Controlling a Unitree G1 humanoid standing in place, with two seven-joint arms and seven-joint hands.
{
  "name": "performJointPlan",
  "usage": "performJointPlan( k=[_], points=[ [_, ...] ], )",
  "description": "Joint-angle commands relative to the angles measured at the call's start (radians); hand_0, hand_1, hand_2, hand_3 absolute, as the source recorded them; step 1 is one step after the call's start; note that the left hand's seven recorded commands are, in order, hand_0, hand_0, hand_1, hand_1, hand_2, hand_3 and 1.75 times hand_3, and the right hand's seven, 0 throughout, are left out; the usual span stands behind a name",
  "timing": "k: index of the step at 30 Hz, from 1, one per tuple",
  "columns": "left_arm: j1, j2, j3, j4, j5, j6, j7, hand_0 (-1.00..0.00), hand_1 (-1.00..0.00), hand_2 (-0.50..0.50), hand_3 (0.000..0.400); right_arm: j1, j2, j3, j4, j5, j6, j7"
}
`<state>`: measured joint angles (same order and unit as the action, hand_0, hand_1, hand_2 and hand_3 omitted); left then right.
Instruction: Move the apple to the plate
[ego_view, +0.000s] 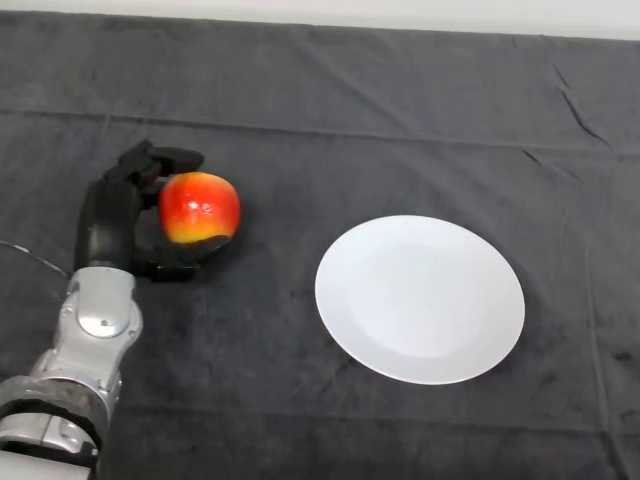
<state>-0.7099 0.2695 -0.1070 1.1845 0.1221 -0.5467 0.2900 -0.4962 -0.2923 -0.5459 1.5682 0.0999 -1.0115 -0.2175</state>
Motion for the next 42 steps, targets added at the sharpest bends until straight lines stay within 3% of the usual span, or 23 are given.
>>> performJointPlan(
  k=[1,11,25,42],
  points=[
    [-0.051,-0.023,-0.027,-0.044,0.018,-0.016,0.019,-1.00,-1.00,0.00,0.400,0.103,0.079,0.0012,0.103,0.0152,0.099,-0.0048],
    [-0.022,-0.063,-0.115,-0.171,0.052,-0.015,0.043,-1.00,-1.00,0.00,0.400,0.103,0.079,0.0018,0.101,0.0146,0.102,-0.0060],
    [0.031,-0.080,-0.300,-0.367,0.032,0.031,0.040,-1.00,-1.00,0.00,0.400,0.105,0.080,0.0038,0.097,0.0156,0.106,-0.0070],
    [0.043,-0.075,-0.549,-0.405,-0.032,0.052,0.037,-1.00,-1.00,0.00,0.400,0.105,0.080,0.0066,0.095,0.0180,0.107,-0.0071]
  ],
)
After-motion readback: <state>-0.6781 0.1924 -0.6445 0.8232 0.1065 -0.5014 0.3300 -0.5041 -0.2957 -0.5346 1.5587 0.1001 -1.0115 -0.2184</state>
